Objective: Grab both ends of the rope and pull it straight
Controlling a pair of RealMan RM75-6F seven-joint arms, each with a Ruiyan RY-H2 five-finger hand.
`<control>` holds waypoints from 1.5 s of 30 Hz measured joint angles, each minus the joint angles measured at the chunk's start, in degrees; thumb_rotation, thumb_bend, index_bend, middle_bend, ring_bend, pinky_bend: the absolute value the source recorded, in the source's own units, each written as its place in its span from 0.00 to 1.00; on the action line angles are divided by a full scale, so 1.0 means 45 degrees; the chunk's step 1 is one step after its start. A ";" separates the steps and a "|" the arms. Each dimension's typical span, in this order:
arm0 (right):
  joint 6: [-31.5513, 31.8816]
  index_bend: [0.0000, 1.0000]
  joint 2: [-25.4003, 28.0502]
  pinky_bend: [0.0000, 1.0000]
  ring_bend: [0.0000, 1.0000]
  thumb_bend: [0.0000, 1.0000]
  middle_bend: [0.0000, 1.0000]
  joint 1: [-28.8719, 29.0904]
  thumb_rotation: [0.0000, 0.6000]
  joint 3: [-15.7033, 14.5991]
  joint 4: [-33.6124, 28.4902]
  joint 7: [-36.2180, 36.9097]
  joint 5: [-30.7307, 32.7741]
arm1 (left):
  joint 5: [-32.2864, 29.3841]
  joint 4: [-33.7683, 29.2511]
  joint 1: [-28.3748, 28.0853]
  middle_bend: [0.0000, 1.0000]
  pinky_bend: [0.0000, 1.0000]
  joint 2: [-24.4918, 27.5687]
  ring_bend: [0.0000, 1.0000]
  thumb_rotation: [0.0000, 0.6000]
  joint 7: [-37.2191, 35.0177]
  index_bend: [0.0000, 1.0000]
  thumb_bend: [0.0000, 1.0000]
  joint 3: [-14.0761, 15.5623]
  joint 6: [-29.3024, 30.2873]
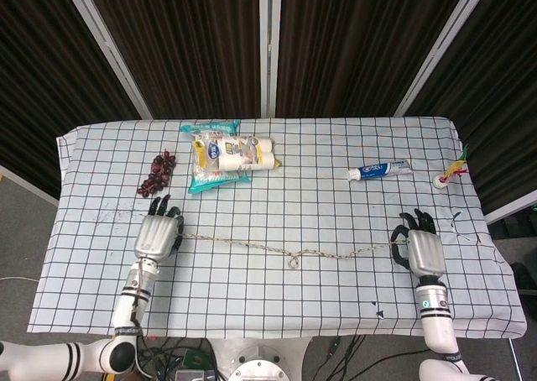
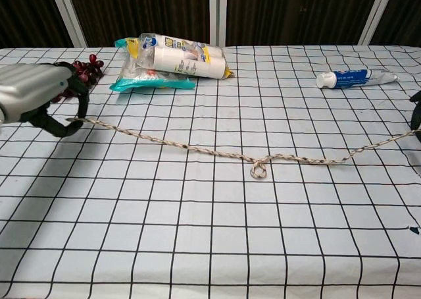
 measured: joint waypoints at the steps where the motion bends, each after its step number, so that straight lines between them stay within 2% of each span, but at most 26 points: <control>1: -0.0016 0.61 0.0119 0.00 0.00 0.41 0.18 -0.0052 1.00 -0.0022 0.0000 0.0108 -0.0009 | 0.0023 -0.0072 0.0111 0.28 0.08 0.0289 0.00 1.00 -0.0232 0.62 0.43 0.0052 -0.0020; 5: -0.0183 0.61 0.0427 0.00 0.00 0.41 0.18 -0.0213 1.00 -0.0095 0.0159 0.0449 0.0022 | 0.0259 -0.0169 0.0463 0.28 0.08 0.1101 0.00 1.00 -0.1120 0.62 0.43 0.0292 -0.0174; 10: -0.0310 0.62 0.0439 0.00 0.00 0.41 0.18 -0.0342 1.00 -0.0198 0.0457 0.0587 0.0082 | 0.0867 0.0105 0.0794 0.28 0.07 0.1506 0.00 1.00 -0.2303 0.62 0.43 0.0663 -0.0553; 22: -0.0856 0.63 0.0188 0.00 0.00 0.41 0.18 -0.0493 1.00 -0.0260 0.1400 0.1077 0.0395 | 0.1233 0.1737 0.1086 0.28 0.07 0.1236 0.00 1.00 -0.3431 0.62 0.43 0.0868 -0.1355; 37: -0.1276 0.63 -0.0247 0.00 0.00 0.41 0.18 -0.0474 1.00 -0.0255 0.2252 0.1331 0.0343 | 0.1500 0.2142 0.1272 0.28 0.07 0.1013 0.00 1.00 -0.3612 0.62 0.43 0.0821 -0.1563; 40: -0.1329 0.60 -0.0289 0.00 0.00 0.41 0.17 -0.0476 1.00 -0.0241 0.2331 0.1345 0.0348 | 0.1509 0.2166 0.1298 0.28 0.07 0.0994 0.00 1.00 -0.3600 0.62 0.43 0.0819 -0.1621; 45: -0.1418 0.49 -0.0308 0.00 0.00 0.40 0.15 -0.0480 1.00 -0.0271 0.2347 0.1183 0.0364 | 0.1536 0.2185 0.1300 0.28 0.07 0.0927 0.00 1.00 -0.3561 0.61 0.43 0.0761 -0.1668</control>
